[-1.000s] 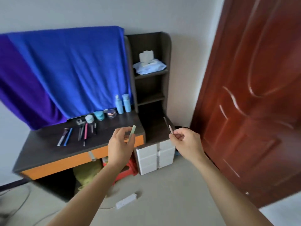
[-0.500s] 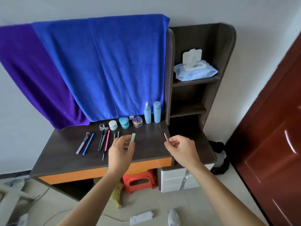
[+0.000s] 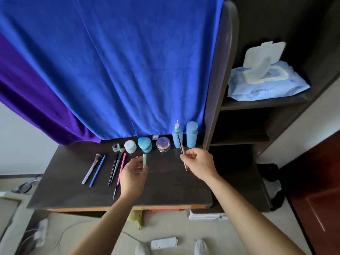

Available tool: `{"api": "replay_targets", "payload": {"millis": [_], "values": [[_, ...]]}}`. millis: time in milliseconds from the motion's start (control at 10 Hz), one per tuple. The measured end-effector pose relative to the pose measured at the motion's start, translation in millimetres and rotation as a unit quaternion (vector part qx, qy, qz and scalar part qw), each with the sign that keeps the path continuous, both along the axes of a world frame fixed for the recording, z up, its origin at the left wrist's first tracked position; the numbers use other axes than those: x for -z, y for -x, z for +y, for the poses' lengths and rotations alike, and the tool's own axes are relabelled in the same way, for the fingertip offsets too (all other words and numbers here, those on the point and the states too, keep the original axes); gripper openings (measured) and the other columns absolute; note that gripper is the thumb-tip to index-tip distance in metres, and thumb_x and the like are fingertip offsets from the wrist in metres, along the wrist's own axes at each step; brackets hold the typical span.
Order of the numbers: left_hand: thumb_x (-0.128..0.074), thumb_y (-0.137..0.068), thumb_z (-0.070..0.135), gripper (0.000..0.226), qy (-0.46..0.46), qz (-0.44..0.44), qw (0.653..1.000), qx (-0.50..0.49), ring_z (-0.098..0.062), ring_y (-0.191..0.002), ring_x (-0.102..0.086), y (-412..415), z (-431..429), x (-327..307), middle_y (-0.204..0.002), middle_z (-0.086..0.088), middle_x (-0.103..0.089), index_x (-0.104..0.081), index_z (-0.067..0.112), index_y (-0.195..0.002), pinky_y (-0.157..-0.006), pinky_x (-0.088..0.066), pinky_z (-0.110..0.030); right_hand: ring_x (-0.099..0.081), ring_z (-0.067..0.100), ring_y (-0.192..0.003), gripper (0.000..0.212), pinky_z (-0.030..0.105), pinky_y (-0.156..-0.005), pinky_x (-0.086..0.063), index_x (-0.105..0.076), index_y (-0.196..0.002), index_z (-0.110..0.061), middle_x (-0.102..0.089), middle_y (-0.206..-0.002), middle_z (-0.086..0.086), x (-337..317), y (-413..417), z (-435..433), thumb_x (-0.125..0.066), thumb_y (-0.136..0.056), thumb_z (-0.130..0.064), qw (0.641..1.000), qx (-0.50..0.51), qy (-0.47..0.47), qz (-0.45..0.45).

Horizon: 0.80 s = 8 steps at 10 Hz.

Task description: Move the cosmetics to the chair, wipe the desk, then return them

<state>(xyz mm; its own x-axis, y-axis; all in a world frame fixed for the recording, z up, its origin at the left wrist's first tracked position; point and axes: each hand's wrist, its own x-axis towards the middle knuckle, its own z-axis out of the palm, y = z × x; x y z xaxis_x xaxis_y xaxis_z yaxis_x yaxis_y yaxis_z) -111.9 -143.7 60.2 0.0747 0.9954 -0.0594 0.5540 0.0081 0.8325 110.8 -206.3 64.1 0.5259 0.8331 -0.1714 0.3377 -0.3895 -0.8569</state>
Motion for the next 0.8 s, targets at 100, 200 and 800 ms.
{"api": "replay_targets", "payload": {"millis": [100,200,800], "values": [[-0.072,-0.083,0.019,0.02,0.046,0.026,0.999,-0.011,-0.003,-0.061,-0.064,5,21,28,-0.069,0.009,-0.069,-0.067,0.037,-0.091,-0.061,-0.047,-0.024,-0.061,-0.008,-0.066,0.019,0.008,-0.061,-0.04,-0.064,-0.064,-0.035,-0.064,-0.061,-0.022,26,11,20,-0.076,-0.078,-0.04,0.998,0.001,0.054,0.012],[-0.071,-0.083,0.023,0.015,0.112,0.045,0.993,-0.002,-0.014,-0.071,-0.066,11,36,61,-0.069,0.008,-0.069,-0.066,0.036,-0.09,-0.068,-0.05,-0.033,-0.057,-0.014,-0.062,0.017,0.004,-0.055,-0.037,-0.064,-0.066,-0.034,-0.062,-0.06,-0.023,56,28,29,-0.076,-0.078,-0.039,0.994,0.01,0.104,0.022],[-0.051,-0.097,0.049,0.063,0.091,0.287,0.916,0.266,-0.024,-0.14,-0.034,42,62,126,-0.155,0.0,-0.037,-0.032,0.026,-0.152,-0.103,-0.043,-0.04,-0.064,0.021,-0.114,0.051,0.03,-0.093,-0.049,-0.058,-0.137,-0.017,-0.064,-0.13,0.006,127,65,37,-0.063,-0.094,-0.044,0.969,0.035,0.243,-0.029]]}}
